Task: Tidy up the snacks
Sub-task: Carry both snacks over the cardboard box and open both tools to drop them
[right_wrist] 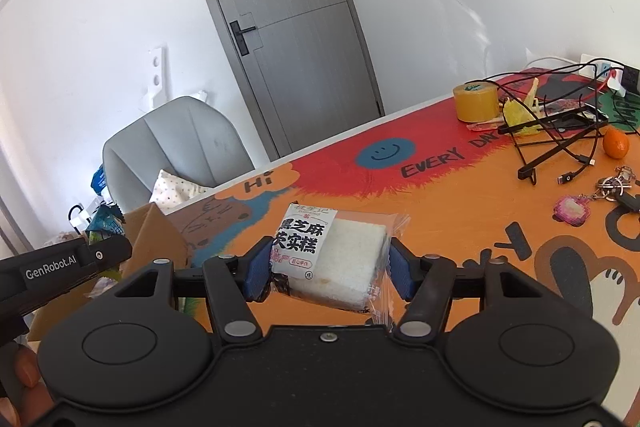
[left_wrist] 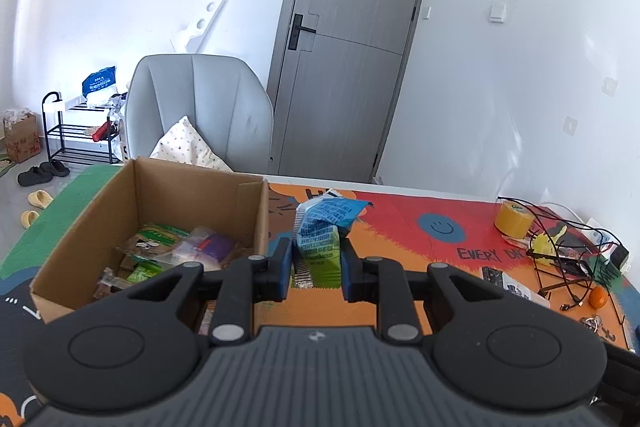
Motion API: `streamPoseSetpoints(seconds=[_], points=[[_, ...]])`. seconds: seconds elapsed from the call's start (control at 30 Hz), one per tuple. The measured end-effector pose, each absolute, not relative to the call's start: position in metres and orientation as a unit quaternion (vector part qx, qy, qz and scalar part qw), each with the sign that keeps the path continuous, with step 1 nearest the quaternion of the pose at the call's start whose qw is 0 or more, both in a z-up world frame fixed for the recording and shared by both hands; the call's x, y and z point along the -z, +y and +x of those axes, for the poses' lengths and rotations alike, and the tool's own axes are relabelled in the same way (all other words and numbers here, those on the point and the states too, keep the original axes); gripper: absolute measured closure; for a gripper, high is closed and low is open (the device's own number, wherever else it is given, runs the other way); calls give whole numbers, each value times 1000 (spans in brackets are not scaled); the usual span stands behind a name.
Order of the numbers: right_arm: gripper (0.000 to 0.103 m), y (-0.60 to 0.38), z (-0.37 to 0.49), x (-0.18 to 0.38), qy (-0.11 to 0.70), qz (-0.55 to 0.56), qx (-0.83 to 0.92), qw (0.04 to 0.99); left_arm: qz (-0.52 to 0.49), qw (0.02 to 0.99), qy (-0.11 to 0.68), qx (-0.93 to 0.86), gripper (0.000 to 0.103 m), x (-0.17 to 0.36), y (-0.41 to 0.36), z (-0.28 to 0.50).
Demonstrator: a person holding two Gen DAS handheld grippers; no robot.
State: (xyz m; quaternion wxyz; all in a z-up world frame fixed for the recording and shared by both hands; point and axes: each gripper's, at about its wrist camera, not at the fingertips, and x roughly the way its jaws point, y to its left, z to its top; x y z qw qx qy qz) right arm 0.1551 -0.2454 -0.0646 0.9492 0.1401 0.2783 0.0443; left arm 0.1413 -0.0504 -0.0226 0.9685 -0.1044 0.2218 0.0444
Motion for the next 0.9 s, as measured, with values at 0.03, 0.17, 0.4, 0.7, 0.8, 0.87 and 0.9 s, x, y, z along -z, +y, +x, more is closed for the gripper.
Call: streamPoseSetpoints(seconds=[0.03,0.17,0.4,0.7,0.8,0.87,0.9], points=[[43,-243,153,63,277,139,-46,950,-106,969,220,-45,80,22,-48,138],[43,-235,144,59,271,136,-51,951,-111,969,216,-48,80,20,-37,127],[43,-216,135,50,262,125,-66,955,-122,970,203,-62,80,14,-16,110],[43,-185,138,44,261,113,-93,954,-140,966,199,-89,80,11,17,103],[43,-176,142,44,264,109,-100,953,-148,964,200,-99,80,11,28,106],[43,-169,146,43,266,107,-104,952,-152,962,201,-105,80,12,34,109],[43,-166,148,42,267,106,-106,952,-154,961,202,-108,80,12,38,111]])
